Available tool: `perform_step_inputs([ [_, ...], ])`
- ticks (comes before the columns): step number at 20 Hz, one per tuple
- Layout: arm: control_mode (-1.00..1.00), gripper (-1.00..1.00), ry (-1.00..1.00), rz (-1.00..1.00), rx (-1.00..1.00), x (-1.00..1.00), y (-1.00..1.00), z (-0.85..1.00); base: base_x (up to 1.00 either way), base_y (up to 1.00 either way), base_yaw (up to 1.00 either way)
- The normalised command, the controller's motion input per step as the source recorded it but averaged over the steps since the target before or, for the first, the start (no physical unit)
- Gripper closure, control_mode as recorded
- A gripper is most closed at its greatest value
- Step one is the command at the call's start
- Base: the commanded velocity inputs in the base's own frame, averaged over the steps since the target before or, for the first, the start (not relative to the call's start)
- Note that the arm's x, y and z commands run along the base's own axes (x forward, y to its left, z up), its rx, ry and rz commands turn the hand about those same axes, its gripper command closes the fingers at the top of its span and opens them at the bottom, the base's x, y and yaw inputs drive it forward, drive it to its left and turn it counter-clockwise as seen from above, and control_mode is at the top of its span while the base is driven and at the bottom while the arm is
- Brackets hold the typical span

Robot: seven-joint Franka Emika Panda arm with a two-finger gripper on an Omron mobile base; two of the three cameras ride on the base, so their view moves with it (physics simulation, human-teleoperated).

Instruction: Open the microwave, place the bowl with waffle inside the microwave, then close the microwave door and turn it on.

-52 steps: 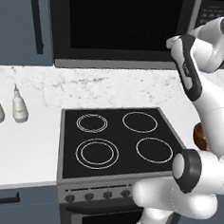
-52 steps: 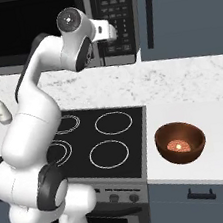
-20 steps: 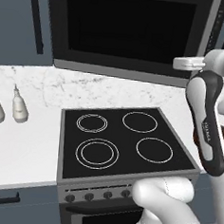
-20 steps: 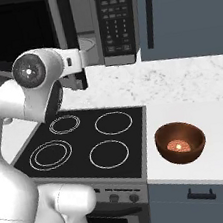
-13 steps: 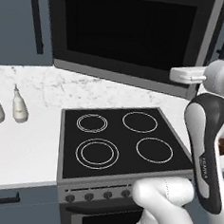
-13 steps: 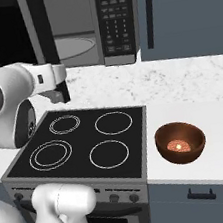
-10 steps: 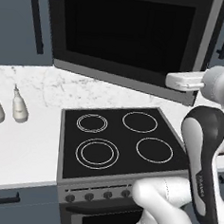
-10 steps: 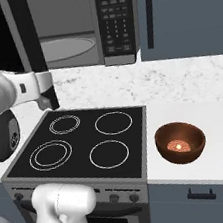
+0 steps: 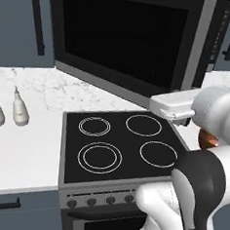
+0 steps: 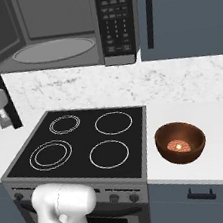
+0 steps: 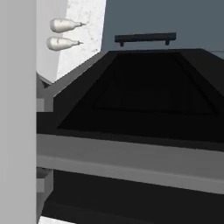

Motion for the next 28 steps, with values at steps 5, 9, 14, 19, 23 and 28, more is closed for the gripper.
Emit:
perform_step_inputs([
  [5,-1.00,1.00,0.02,0.00,-0.10,-0.02,1.00,0.02,0.00,0.00,0.00],
  [9,-1.00,1.00,0.00,0.00,-0.05,0.00,1.00,0.02,0.00,0.00,0.00],
  [14,-1.00,1.00,-0.01,0.00,-0.03,0.00,1.00,0.00,0.00,0.00,0.00],
  [19,-1.00,1.00,-0.07,0.01,0.00,0.20,1.00,-0.10,0.00,0.00,0.00],
  [23,-1.00,-1.00,0.01,0.01,-0.01,0.58,0.61,-0.18,0.00,0.00,0.00],
  [28,-1.00,-1.00,0.00,0.00,0.00,-0.07,-0.10,0.00,0.00,0.00,0.00],
])
